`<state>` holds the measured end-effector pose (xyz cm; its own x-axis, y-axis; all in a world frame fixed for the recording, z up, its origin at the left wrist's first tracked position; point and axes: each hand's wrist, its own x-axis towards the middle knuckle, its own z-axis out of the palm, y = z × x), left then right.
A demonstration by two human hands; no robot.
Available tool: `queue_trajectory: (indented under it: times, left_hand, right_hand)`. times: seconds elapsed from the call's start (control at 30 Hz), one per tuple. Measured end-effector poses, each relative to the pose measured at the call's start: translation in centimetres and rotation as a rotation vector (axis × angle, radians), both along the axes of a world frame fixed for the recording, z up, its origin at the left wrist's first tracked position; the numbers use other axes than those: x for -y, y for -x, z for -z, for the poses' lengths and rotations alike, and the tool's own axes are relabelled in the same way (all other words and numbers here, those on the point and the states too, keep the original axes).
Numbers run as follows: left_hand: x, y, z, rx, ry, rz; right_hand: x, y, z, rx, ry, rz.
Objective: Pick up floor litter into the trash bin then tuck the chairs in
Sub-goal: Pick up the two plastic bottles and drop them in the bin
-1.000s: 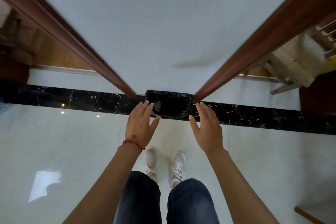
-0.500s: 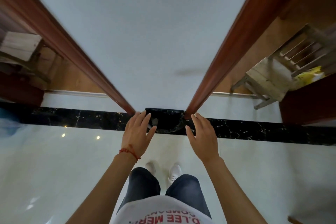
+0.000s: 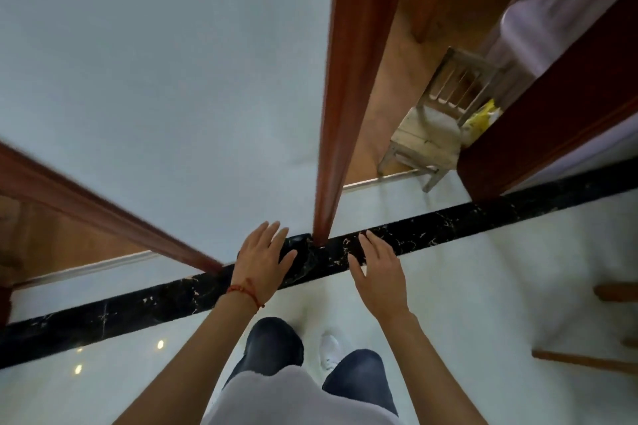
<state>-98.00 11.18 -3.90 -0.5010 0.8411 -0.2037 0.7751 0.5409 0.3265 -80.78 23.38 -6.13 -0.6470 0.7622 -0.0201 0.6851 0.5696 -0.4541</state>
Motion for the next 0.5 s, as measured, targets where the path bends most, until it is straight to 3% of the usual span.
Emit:
queue_trajectory:
  times: [0.3, 0.5]
  left_hand:
    - [-4.2, 0.9, 0.0, -0.072, 0.144, 0.531]
    - [-5.7, -2.5, 0.4, 0.011, 0.156, 0.779]
  right_hand:
    - [5.0, -3.9, 0.2, 0.055, 0.116, 0.509]
    - [10.1, -7.8, -0.1, 0.080, 0.203, 0.806]
